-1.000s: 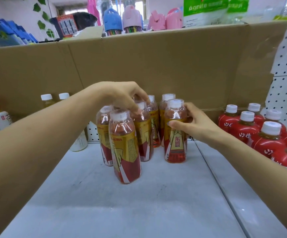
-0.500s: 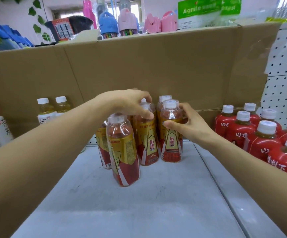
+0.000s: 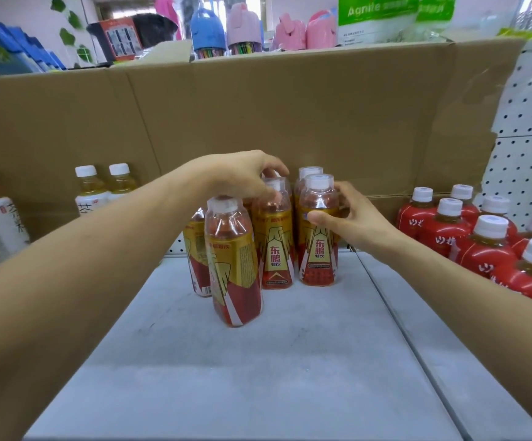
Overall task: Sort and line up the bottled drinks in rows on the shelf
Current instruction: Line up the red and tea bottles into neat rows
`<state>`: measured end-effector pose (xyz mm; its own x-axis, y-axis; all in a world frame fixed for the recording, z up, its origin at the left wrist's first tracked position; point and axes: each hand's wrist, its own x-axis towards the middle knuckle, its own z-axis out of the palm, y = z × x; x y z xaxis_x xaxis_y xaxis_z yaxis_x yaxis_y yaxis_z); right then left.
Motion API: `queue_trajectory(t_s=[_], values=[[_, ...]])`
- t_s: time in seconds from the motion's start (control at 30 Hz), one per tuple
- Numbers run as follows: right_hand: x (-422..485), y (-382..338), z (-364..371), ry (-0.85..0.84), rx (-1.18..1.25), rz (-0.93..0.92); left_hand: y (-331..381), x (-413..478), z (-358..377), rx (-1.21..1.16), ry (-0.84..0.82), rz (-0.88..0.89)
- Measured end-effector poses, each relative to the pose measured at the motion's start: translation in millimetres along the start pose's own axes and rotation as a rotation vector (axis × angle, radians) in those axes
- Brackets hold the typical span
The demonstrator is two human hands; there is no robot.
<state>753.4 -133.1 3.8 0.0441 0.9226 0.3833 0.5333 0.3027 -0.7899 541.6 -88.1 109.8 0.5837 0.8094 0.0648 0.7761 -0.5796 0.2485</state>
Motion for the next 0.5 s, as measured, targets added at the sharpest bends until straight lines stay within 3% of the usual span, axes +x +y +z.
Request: queue_trajectory(t_s=[0.1,0.23,0.27,0.33,0.43,0.5], values=[[-5.5,4.1,4.7,0.028,-0.05,-0.001,-5.6,-20.5,1.1,-0.083,0.161,0.037],[-28.7,-16.9,31.3,0.446,-0.22,-0.22,-28.9,-60.4,17.8,-0.218,0.607,0.125],[-34.3,-26.2,41.2,0.442,-0.178,-0.28,-38.2,-66.9,24.8,-0.222,0.708,0.108],[-44.5,-45.5,66.9,0.263,-0.051,-0.261,-59.6,-73.1,38.2,-0.295,0.816,-0.006],[-50.9,-60.0,111.5,0.027,0.011,-0.103,-83.4,-75.4,52.7,-0.477,0.72,-0.191],[-51.7,-62.6,134.4,0.038,-0.035,-0.068,-88.5,-75.5,60.9,-0.621,0.607,-0.2]])
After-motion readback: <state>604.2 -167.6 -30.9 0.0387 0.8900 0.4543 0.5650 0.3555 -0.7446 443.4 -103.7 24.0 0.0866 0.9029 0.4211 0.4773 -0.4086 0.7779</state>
